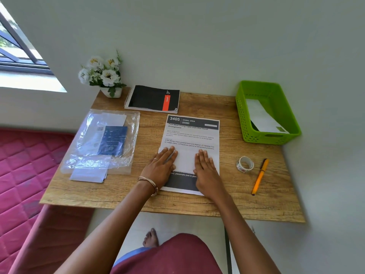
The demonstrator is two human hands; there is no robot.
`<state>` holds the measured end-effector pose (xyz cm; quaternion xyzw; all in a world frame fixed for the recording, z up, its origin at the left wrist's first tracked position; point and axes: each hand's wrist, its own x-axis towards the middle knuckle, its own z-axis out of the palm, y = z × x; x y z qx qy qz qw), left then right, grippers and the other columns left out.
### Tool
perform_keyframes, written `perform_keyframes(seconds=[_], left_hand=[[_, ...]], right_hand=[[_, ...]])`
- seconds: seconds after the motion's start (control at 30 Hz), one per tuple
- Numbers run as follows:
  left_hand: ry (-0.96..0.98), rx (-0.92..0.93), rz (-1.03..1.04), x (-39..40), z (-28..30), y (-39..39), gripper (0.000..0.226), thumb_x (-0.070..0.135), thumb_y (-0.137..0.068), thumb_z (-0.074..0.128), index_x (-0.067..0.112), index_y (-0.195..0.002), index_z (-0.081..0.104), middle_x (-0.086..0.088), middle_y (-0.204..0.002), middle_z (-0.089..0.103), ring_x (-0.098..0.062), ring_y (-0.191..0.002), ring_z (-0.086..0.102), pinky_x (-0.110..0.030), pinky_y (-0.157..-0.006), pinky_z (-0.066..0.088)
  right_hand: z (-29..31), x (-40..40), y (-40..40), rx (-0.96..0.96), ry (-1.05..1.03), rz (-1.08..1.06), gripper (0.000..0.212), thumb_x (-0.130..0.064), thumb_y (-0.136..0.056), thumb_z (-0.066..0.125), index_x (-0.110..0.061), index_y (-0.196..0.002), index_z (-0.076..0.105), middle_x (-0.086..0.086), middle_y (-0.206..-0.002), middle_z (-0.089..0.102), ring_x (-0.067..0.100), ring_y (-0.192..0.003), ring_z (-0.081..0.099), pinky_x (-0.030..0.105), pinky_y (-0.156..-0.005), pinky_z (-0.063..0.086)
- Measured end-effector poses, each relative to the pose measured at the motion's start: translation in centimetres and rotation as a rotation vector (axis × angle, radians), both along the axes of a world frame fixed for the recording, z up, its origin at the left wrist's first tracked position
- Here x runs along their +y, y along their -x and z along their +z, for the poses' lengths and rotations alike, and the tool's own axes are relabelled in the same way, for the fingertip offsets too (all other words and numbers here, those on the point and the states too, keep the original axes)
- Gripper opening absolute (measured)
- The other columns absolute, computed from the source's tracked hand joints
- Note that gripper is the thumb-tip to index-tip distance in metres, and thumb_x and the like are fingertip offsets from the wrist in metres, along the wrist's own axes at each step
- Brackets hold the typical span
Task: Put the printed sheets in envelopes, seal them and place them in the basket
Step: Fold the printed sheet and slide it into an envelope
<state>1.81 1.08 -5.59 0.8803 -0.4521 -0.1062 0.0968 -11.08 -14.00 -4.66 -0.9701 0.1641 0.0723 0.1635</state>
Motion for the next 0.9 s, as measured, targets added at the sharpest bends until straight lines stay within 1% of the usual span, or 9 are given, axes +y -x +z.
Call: perform_keyframes(seconds=[0.13,0.2,0.3,0.4,0.5,0.57,0.67,0.77,0.9], left_hand=[[0.004,0.046,0.022,-0.1,0.2,0.1,0.053,0.03,-0.101,0.031,0.026,-0.149,0.009,0.007,-0.157,0.0,-0.013,-0.145,-0.002,-0.033,-0.116,-0.002],[0.02,0.148,0.021,-0.3,0.9,-0.3,0.055,0.025,-0.099,0.037,0.025,-0.148,0.012,0.008,-0.157,0.001,-0.014,-0.145,0.0,-0.033,-0.116,-0.003],[0.164,0.29,0.066,0.3,2.7,-0.5,0.05,0.017,-0.094,0.049,0.024,-0.142,0.034,0.009,-0.155,0.016,-0.012,-0.14,0.019,-0.035,-0.114,0.016],[0.534,0.24,0.326,2.8,4.6,0.1,0.031,0.011,-0.088,0.059,0.019,-0.118,0.063,0.001,-0.129,0.058,-0.013,-0.113,0.056,-0.034,-0.096,0.046],[0.695,0.134,0.735,7.1,5.2,-0.1,0.019,0.008,-0.081,0.068,0.014,-0.098,0.072,-0.004,-0.095,0.072,-0.015,-0.081,0.066,-0.029,-0.076,0.052],[0.641,0.104,0.99,10.0,4.8,-0.9,0.017,0.012,-0.079,0.07,0.011,-0.096,0.071,-0.008,-0.094,0.071,-0.024,-0.084,0.067,-0.027,-0.076,0.047],[0.433,0.095,1.267,14.7,3.7,-2.2,0.039,0.022,-0.077,0.073,0.004,-0.11,0.064,-0.022,-0.108,0.063,-0.036,-0.107,0.054,-0.038,-0.092,0.037],[0.369,0.144,1.383,17.4,3.4,-2.9,0.062,0.032,-0.07,0.078,-0.001,-0.118,0.056,-0.028,-0.119,0.048,-0.04,-0.112,0.046,-0.04,-0.099,0.034],[0.264,0.136,1.382,18.1,3.2,-3.4,0.071,0.045,-0.063,0.08,-0.001,-0.112,0.057,-0.025,-0.121,0.04,-0.043,-0.111,0.044,-0.043,-0.1,0.032]], right_hand=[[-0.1,-0.2,0.2,-0.027,-0.037,0.006,0.057,-0.016,-0.103,0.025,-0.006,-0.149,-0.008,0.009,-0.158,-0.017,0.014,-0.139,-0.027,0.028,-0.115,-0.016],[-0.2,-0.4,0.2,-0.037,-0.043,0.003,0.058,-0.016,-0.103,0.026,-0.006,-0.149,-0.007,0.009,-0.158,-0.016,0.013,-0.139,-0.026,0.029,-0.115,-0.016],[0.0,-0.6,0.0,-0.02,-0.045,-0.019,0.058,-0.015,-0.103,0.027,-0.004,-0.15,-0.006,0.011,-0.158,-0.015,0.019,-0.144,-0.021,0.032,-0.116,-0.013],[0.6,-0.2,-0.8,-0.032,-0.034,-0.053,0.058,-0.015,-0.102,0.03,-0.004,-0.151,0.0,0.012,-0.159,-0.01,0.025,-0.146,-0.016,0.036,-0.115,-0.014],[1.6,1.5,-2.4,-0.159,-0.047,-0.016,0.053,-0.017,-0.102,0.036,-0.006,-0.15,0.016,0.013,-0.16,0.002,0.027,-0.147,-0.007,0.034,-0.115,-0.013],[2.5,3.1,-3.6,-0.266,-0.15,0.025,0.048,-0.016,-0.1,0.044,-0.007,-0.145,0.032,0.011,-0.157,0.02,0.027,-0.147,0.009,0.031,-0.117,-0.001],[3.4,7.1,-6.9,-0.348,-0.279,0.174,0.039,-0.013,-0.093,0.055,-0.004,-0.131,0.053,0.013,-0.138,0.052,0.028,-0.131,0.044,0.03,-0.108,0.029],[3.3,11.1,-10.2,-0.338,-0.294,0.311,0.037,-0.012,-0.09,0.059,-0.006,-0.126,0.058,0.011,-0.13,0.058,0.027,-0.121,0.049,0.032,-0.103,0.035],[2.4,14.7,-13.4,-0.33,-0.249,0.419,0.041,-0.019,-0.089,0.062,-0.007,-0.128,0.057,0.012,-0.13,0.056,0.028,-0.119,0.047,0.032,-0.101,0.036]])
